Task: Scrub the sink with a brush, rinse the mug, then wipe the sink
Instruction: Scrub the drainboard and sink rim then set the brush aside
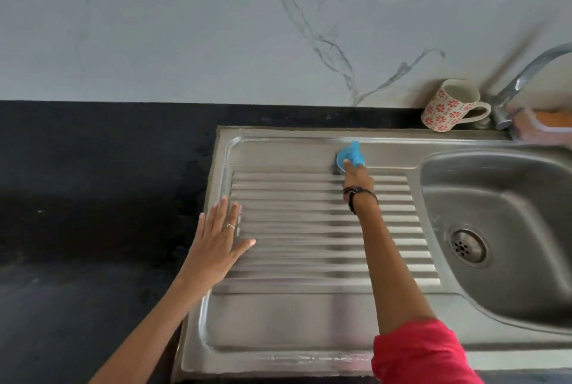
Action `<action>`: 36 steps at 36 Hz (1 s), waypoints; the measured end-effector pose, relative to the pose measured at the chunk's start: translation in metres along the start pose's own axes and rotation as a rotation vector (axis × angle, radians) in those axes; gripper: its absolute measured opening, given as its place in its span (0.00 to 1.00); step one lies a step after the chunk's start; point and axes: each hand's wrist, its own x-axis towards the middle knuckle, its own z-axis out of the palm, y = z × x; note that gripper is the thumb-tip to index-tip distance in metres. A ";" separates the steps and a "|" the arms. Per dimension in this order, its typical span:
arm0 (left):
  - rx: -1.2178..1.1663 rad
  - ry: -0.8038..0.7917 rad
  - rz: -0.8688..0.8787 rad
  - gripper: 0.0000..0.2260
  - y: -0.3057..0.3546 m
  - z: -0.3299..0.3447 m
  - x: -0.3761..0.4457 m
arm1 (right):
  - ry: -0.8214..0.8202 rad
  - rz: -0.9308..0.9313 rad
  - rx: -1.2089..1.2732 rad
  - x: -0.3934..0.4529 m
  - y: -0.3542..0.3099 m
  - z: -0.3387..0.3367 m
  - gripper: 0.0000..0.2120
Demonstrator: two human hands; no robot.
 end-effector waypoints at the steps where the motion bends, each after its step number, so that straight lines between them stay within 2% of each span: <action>1: -0.002 0.006 -0.008 0.49 -0.005 -0.001 -0.003 | -0.011 -0.009 -0.025 -0.009 -0.004 0.011 0.22; 3: 0.018 0.014 -0.013 0.50 -0.014 0.000 -0.006 | -0.091 -0.050 -0.055 -0.028 -0.015 0.043 0.22; 9: 0.036 0.032 -0.050 0.41 -0.038 0.000 -0.009 | -0.378 -0.169 -0.104 -0.075 -0.070 0.137 0.21; 12: 0.044 0.041 -0.039 0.38 -0.045 0.000 -0.009 | -0.424 -0.165 -0.089 -0.089 -0.081 0.151 0.22; 16: 0.079 0.066 -0.036 0.37 -0.044 -0.003 -0.011 | -0.442 -0.145 -0.129 -0.109 -0.058 0.141 0.21; 19: 0.142 0.073 -0.025 0.38 -0.042 -0.006 -0.011 | -0.409 -0.197 -0.156 -0.119 -0.045 0.142 0.20; 22: 0.154 0.062 -0.014 0.39 -0.042 -0.007 -0.012 | -0.345 -0.212 -0.173 -0.107 -0.059 0.154 0.20; 26: 0.173 0.068 -0.011 0.37 -0.046 -0.009 -0.012 | -0.348 -0.213 -0.171 -0.095 -0.077 0.156 0.22; 29: 0.153 0.068 -0.009 0.37 -0.047 -0.011 -0.013 | -0.327 -0.217 -0.227 -0.093 -0.065 0.142 0.22; 32: 0.159 0.065 0.000 0.37 -0.046 -0.012 -0.013 | -0.206 -0.174 -0.286 -0.083 -0.042 0.106 0.21; 36: 0.168 0.052 -0.008 0.38 -0.042 -0.012 -0.015 | 0.028 -0.009 -0.251 -0.055 -0.021 0.048 0.22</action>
